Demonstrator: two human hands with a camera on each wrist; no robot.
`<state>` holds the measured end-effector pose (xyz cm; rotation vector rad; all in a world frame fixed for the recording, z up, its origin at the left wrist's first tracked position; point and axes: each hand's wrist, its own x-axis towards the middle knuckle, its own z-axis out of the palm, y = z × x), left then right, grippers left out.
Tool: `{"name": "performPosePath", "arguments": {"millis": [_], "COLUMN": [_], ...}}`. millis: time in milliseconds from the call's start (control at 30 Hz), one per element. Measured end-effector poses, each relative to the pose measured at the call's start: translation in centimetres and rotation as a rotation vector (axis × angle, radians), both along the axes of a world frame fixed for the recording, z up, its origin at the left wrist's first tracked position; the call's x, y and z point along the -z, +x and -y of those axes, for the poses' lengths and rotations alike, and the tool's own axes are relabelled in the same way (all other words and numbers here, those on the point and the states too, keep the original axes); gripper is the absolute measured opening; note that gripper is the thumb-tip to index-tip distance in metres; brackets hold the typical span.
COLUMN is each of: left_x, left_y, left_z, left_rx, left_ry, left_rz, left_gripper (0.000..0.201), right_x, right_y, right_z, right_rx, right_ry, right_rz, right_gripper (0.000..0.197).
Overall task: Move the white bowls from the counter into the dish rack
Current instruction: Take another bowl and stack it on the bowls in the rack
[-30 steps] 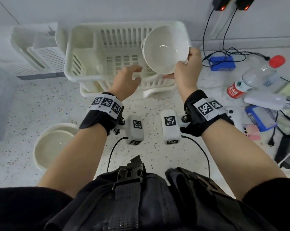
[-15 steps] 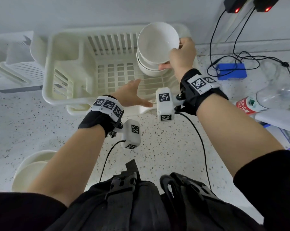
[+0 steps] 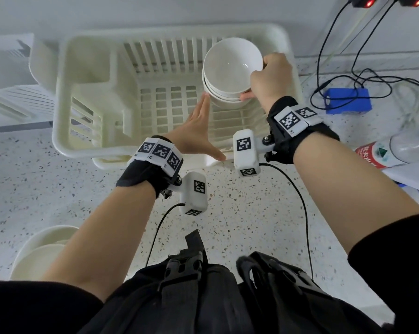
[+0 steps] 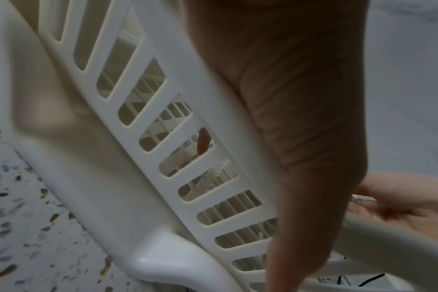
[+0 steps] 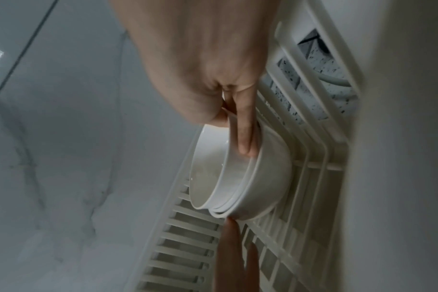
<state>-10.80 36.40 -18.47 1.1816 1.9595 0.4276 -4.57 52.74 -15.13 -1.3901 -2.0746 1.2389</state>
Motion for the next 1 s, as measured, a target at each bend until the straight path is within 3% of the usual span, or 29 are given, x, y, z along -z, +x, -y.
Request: {"name": "performPosePath", "arguments": {"millis": [67,167,200,433,533,767,800,900,1000], "left_x": [0.1,0.3,0.3,0.4,0.4,-0.2,-0.4,-1.2,-2.4], "left_y": [-0.1,-0.2,-0.1,-0.1,-0.1,0.6,0.8,1.5,2.6], "left_z": [0.0,-0.1,-0.1,-0.1,-0.1,0.3,0.5,1.5,3.2], "left_rx": [-0.001,-0.001,0.000,-0.018,-0.022,-0.049,-0.055,-0.067,-0.092], "left_ry": [0.015,0.024,0.024,0.037,0.041,0.068,0.072,0.075,0.084], "left_rz": [-0.003,-0.003,-0.002,-0.010,-0.011,-0.084,-0.107,-0.169,-0.227], "left_gripper": [0.140,0.140,0.139,0.139,0.139,0.134,0.132,0.124,0.116], "right_x": [0.1,0.2,0.2,0.7,0.6,0.7,0.4,-0.1,-1.5], "right_y": [0.0,0.1,0.2,-0.6,-0.4,0.4,0.7,1.8,3.5], "right_z": [-0.2,-0.5,-0.6,-0.6,-0.5,-0.3,0.0,1.0,3.7], "right_rx": [-0.021,-0.059,-0.078,-0.096,-0.115,-0.135,-0.140,-0.131,-0.070], "right_ry": [0.047,0.105,0.132,0.172,0.160,0.106,0.106,0.142,0.170], "right_rz": [0.038,0.055,0.060,0.091,0.114,0.050,0.050,0.041,-0.060], "right_gripper": [0.018,0.048,0.050,0.027,0.028,0.010,0.010,0.036,0.041]}}
